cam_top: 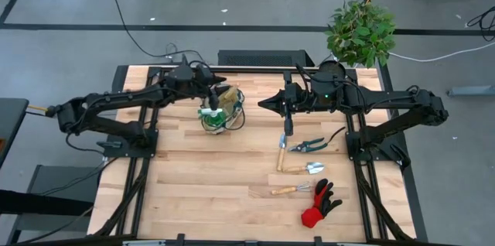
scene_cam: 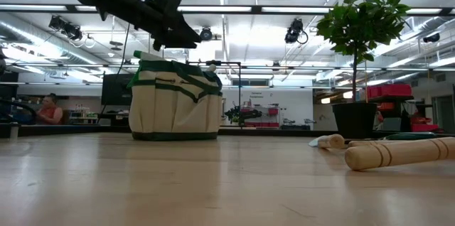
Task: Pick & Place Garden tools in Gardening bag
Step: Put the top brown hand rake into the gardening bag, then put the green shear scissors into the gardening bag
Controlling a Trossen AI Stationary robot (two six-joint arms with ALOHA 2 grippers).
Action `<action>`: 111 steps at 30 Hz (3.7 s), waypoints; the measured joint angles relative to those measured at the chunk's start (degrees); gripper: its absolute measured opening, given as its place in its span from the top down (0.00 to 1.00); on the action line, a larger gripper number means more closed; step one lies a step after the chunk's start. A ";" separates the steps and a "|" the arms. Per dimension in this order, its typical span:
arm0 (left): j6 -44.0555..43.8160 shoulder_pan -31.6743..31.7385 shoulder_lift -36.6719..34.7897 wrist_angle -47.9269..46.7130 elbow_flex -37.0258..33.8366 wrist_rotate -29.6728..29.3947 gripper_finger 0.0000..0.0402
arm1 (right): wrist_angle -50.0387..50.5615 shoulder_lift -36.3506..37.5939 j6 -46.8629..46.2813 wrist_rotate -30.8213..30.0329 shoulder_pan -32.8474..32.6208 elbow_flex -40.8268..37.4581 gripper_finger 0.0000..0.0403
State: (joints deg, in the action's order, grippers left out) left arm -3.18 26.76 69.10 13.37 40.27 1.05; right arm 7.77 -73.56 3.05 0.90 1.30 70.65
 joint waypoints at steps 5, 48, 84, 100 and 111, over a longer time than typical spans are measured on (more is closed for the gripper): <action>1.86 0.00 4.59 0.15 3.46 0.12 0.53 | 0.00 0.00 0.00 0.01 0.00 0.00 1.00; 3.89 0.07 15.10 -4.72 8.27 -0.84 0.80 | 0.48 0.00 0.00 0.01 0.00 0.00 1.00; 2.10 0.02 14.79 -10.62 16.11 -0.77 0.67 | 0.46 0.00 -0.02 0.21 -0.04 0.00 1.00; 0.58 0.02 14.60 -10.76 16.11 1.96 0.55 | 0.46 0.00 -0.02 0.22 -0.04 0.00 1.00; -1.32 -3.78 8.53 -10.92 16.14 3.28 0.67 | 2.02 0.00 0.40 0.12 0.00 0.00 1.00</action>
State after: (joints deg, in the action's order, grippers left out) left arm -4.50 22.98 77.63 2.44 56.40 4.33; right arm 9.79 -73.56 3.45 1.02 1.30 70.65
